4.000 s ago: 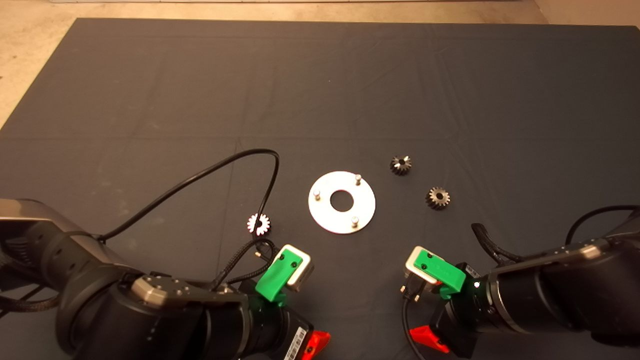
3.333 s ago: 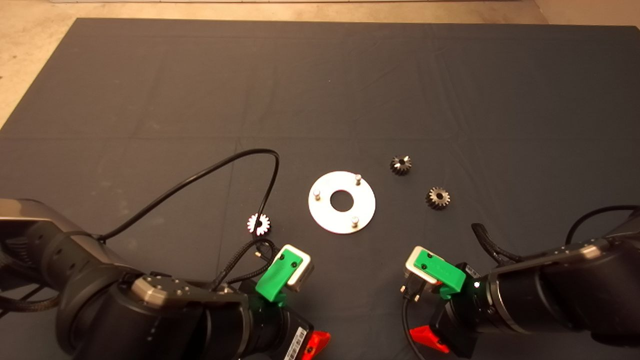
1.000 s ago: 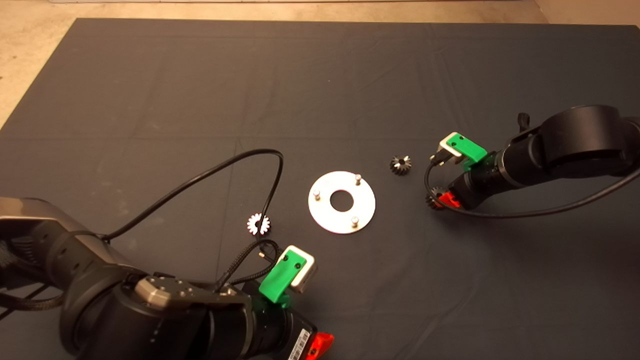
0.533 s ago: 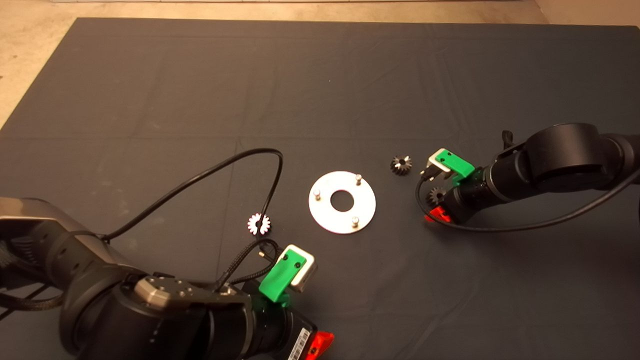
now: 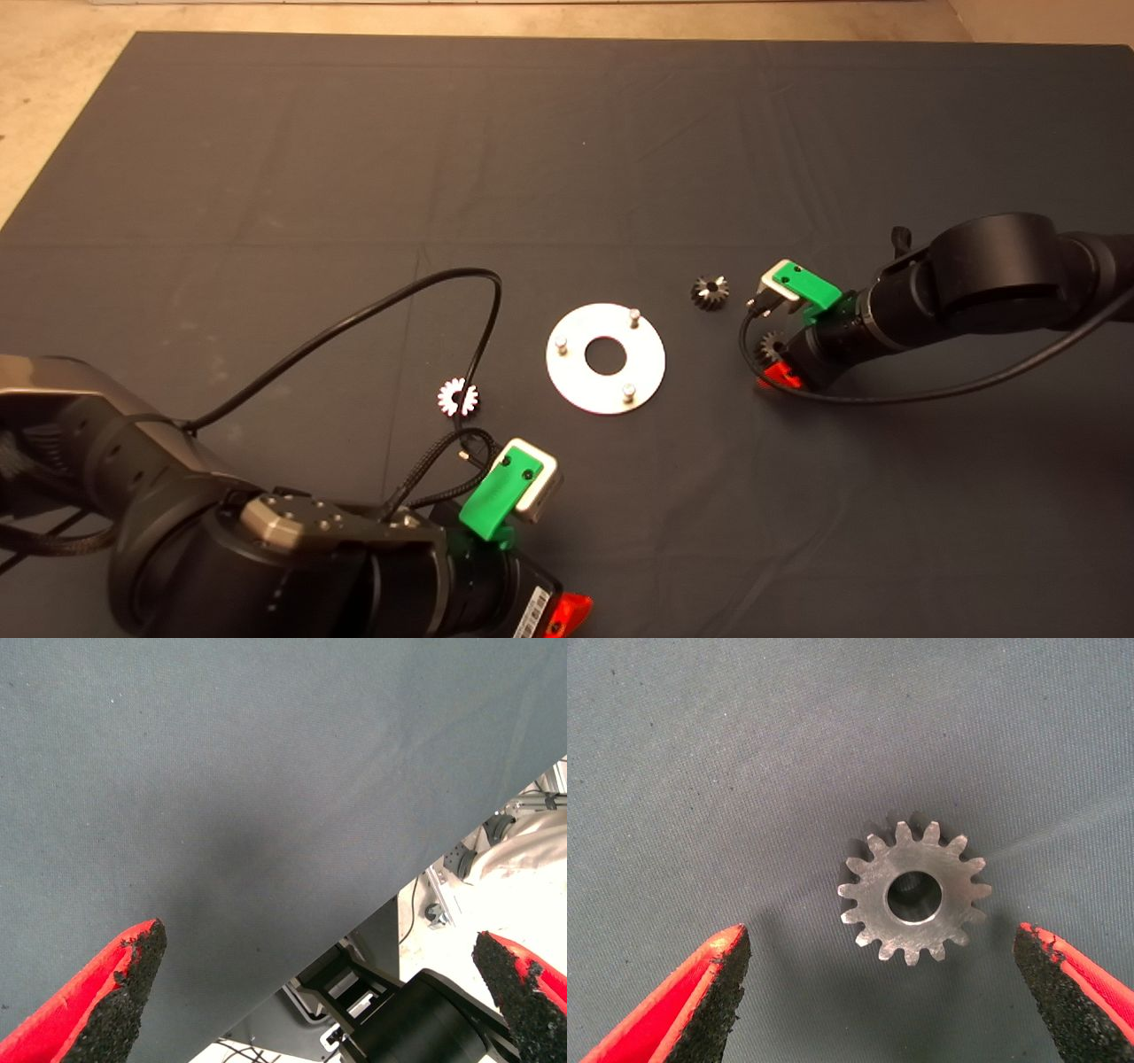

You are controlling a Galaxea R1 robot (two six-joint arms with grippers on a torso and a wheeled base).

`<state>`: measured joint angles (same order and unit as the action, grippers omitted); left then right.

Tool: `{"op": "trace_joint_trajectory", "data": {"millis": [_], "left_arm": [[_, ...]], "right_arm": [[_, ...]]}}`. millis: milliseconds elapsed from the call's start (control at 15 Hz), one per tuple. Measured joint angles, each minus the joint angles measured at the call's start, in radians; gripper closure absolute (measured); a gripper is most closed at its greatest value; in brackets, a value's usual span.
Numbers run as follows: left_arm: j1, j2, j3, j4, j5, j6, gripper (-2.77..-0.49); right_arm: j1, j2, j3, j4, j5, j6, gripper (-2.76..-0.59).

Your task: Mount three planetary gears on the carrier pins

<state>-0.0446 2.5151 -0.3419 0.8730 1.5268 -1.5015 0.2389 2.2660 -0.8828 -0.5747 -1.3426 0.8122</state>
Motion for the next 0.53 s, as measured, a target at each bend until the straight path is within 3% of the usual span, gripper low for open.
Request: {"op": "trace_joint_trajectory", "data": {"millis": [400, 533], "left_arm": [[0.000, 0.000, 0.000, 0.000, 0.000, 0.000, -2.49], [0.000, 0.000, 0.000, 0.000, 0.000, 0.000, -2.49]], "right_arm": [[0.000, 0.000, -0.032, 0.000, 0.001, 0.000, -2.20], [0.000, 0.000, -0.042, 0.000, 0.016, -0.001, -2.19]]}}
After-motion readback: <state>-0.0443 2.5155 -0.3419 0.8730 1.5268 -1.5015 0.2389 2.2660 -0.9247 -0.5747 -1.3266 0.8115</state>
